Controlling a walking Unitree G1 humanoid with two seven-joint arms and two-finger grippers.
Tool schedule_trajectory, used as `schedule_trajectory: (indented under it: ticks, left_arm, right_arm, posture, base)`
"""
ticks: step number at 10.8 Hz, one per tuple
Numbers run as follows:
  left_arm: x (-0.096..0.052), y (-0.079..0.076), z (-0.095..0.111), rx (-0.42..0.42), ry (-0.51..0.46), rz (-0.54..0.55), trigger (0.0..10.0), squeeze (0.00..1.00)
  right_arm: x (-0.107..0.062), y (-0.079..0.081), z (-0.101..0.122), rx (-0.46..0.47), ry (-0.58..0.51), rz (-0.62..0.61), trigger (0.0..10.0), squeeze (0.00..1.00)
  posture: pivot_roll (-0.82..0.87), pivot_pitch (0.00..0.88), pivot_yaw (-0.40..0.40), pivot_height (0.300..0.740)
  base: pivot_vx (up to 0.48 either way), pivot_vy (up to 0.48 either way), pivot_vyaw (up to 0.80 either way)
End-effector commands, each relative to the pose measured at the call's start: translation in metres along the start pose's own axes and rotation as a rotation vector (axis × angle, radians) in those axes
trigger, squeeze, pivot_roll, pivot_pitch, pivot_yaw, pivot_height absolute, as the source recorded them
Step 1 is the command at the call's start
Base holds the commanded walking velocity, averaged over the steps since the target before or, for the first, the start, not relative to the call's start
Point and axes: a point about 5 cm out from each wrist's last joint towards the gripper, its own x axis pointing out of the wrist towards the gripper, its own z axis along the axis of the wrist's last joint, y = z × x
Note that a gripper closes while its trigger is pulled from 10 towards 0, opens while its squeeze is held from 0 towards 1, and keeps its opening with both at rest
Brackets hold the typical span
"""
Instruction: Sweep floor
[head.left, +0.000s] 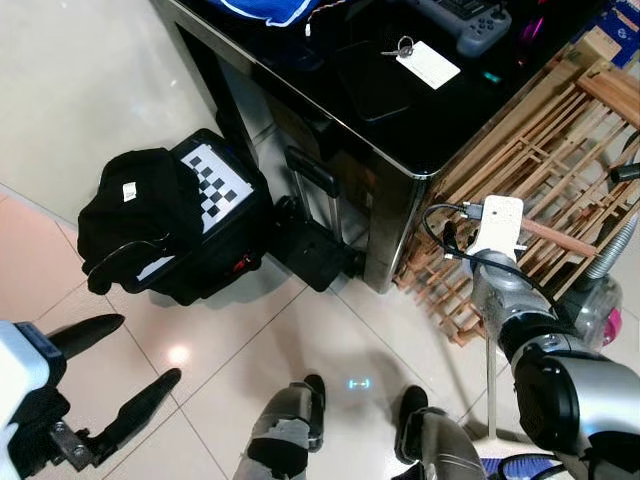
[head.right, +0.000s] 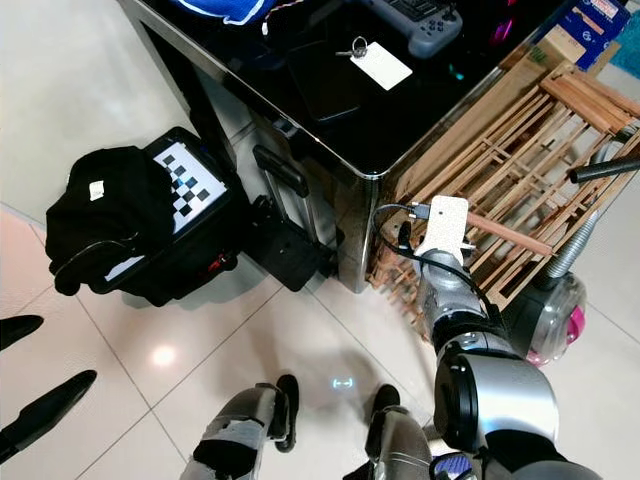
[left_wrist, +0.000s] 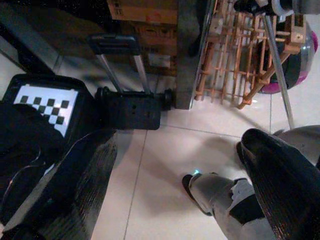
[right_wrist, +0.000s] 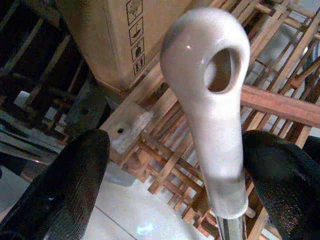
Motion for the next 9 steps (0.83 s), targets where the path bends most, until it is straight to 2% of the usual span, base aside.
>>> schedule_trajectory:
  ticks: [1,3,4,6,7,9]
  left_arm:
    - [-0.0028,-0.0033,0.0034,0.005,0.0,-0.012,10.0,0.0]
    - [-0.0047,-0.0036,0.0046,-0.001,0.001,-0.01,10.0,0.0]
    - [-0.0046,-0.0037,0.0047,-0.005,0.005,-0.009,10.0,0.0]
    - [-0.004,-0.0041,0.0051,-0.007,0.006,-0.011,10.0,0.0]
    - [-0.0032,-0.0046,0.0053,-0.011,0.004,-0.011,10.0,0.0]
    - [-0.0021,-0.0051,0.0057,-0.015,0.003,-0.011,10.0,0.0]
  right_arm:
    - [-0.0009,0.0012,-0.0062,-0.018,0.032,-0.002,10.0,0.0]
    - [-0.0011,-0.0007,-0.0064,-0.03,0.026,-0.02,10.0,0.0]
    - [-0.001,-0.0012,-0.0058,-0.023,0.022,-0.023,4.2,0.0]
    - [-0.0006,-0.002,-0.0044,-0.015,0.018,-0.027,0.7,0.0]
    - [-0.0003,-0.0028,-0.0028,-0.01,0.012,-0.028,0.0,0.0]
    - [0.0,-0.004,-0.0014,-0.007,0.008,-0.032,0.0,0.0]
  posture:
    - [0.45,0.401,0.153,0.74]
    - [0.44,0.39,0.157,0.74]
    - [0.44,0.395,0.155,0.74]
    - [0.43,0.399,0.155,0.74]
    - [0.43,0.395,0.157,0.74]
    - [0.43,0.397,0.154,0.74]
  base:
    - [0.0,0.0,0.0]
    - [0.0,0.0,0.0]
    - [0.0,0.0,0.0]
    - [0.0,0.0,0.0]
    - [0.0,0.0,0.0]
    - [0.0,0.0,0.0]
